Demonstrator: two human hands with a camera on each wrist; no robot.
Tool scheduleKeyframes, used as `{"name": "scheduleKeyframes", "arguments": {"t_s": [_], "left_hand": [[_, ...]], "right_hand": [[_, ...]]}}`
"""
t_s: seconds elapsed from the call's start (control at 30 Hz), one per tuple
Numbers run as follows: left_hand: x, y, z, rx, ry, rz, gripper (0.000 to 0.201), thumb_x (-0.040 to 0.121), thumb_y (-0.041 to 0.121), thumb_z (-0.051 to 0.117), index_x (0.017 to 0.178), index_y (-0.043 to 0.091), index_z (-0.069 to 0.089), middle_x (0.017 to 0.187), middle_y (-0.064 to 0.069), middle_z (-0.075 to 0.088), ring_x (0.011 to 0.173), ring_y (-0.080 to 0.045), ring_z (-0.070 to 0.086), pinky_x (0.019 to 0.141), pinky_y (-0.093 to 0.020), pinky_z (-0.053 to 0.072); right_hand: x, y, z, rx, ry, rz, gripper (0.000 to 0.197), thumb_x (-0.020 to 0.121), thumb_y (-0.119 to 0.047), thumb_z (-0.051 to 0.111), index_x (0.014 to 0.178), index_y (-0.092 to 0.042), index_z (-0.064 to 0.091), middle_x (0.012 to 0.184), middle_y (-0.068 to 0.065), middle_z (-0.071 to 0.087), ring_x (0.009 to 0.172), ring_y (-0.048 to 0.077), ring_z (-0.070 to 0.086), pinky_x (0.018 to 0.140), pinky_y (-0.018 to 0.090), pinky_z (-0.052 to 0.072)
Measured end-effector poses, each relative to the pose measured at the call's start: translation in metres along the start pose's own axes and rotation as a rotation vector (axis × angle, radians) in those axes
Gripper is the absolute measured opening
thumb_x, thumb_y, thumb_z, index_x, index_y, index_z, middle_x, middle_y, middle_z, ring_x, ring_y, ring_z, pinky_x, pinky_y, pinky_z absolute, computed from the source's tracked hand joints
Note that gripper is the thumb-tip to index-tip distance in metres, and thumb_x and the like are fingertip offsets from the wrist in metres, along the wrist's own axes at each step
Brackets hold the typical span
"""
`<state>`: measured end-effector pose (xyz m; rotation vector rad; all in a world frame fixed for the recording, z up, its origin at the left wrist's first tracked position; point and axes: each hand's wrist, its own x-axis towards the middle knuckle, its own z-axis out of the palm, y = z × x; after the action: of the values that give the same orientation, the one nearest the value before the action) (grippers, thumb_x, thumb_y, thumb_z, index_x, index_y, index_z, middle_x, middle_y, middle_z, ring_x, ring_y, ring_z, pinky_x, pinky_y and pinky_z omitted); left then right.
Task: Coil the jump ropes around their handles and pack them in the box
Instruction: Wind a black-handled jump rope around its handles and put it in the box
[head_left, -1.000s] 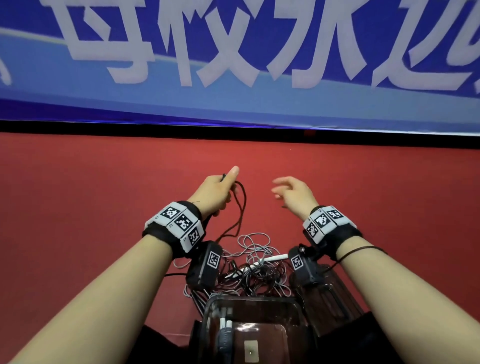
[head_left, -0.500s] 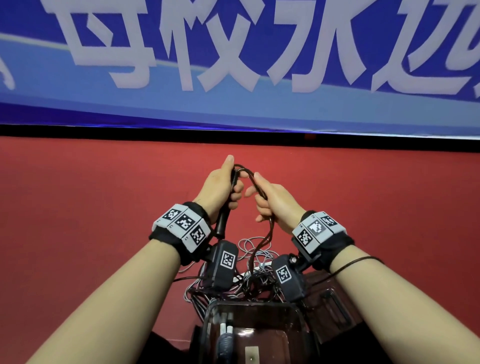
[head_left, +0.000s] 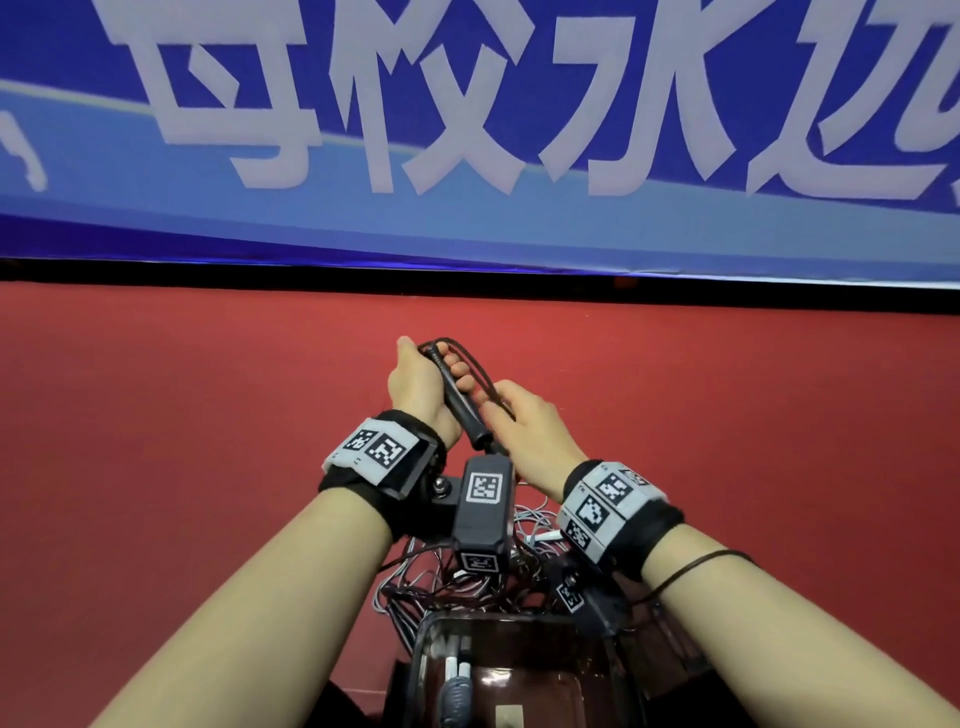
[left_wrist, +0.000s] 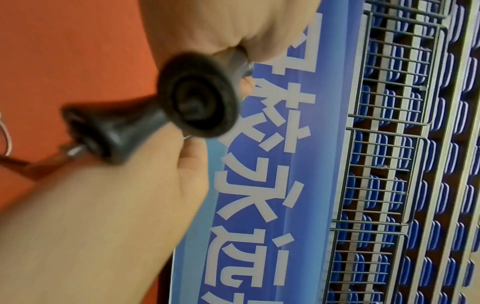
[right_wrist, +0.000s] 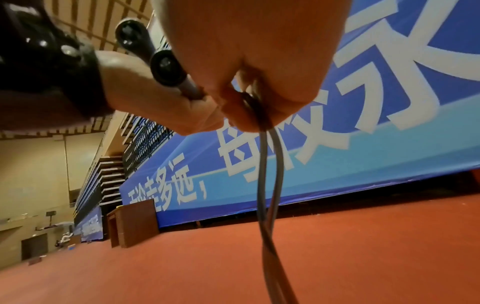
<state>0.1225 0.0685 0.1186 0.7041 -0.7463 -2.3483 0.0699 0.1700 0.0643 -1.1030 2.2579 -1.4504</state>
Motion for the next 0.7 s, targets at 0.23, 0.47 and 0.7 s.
{"name": "scheduleKeyframes", "arguments": {"t_s": [0.23, 0.47, 0.7], "left_hand": [[0.006, 0.006, -0.006, -0.136, 0.064, -0.054, 0.058, 0.101, 0.057, 0.030, 0.064, 0.013, 0.044, 0.042, 0.002, 0.039, 0.029, -0.011, 0.036, 0.035, -0.013, 0.032], [0.012, 0.001, -0.011, -0.258, 0.106, -0.011, 0.046, 0.104, 0.038, 0.036, 0.066, 0.015, 0.046, 0.042, 0.004, 0.040, 0.031, -0.010, 0.038, 0.036, -0.013, 0.033], [0.009, -0.006, -0.006, 0.111, 0.213, 0.244, 0.043, 0.103, 0.044, 0.038, 0.074, 0.015, 0.052, 0.055, 0.006, 0.048, 0.042, -0.008, 0.047, 0.048, -0.023, 0.044]], "right_hand": [[-0.004, -0.003, 0.002, 0.090, -0.100, 0.015, 0.027, 0.100, -0.020, 0.046, 0.118, -0.034, 0.060, 0.097, 0.007, 0.069, 0.075, 0.038, 0.059, 0.063, 0.044, 0.051], [-0.007, -0.025, 0.012, 0.641, -0.018, 0.273, 0.042, 0.105, -0.040, 0.030, 0.098, -0.017, 0.064, 0.099, 0.040, 0.059, 0.077, 0.031, 0.050, 0.057, 0.030, 0.039], [-0.005, -0.019, 0.019, 0.437, 0.036, 0.276, 0.048, 0.102, -0.052, 0.027, 0.112, -0.020, 0.062, 0.075, -0.004, 0.061, 0.058, 0.007, 0.055, 0.052, 0.020, 0.042]]}}
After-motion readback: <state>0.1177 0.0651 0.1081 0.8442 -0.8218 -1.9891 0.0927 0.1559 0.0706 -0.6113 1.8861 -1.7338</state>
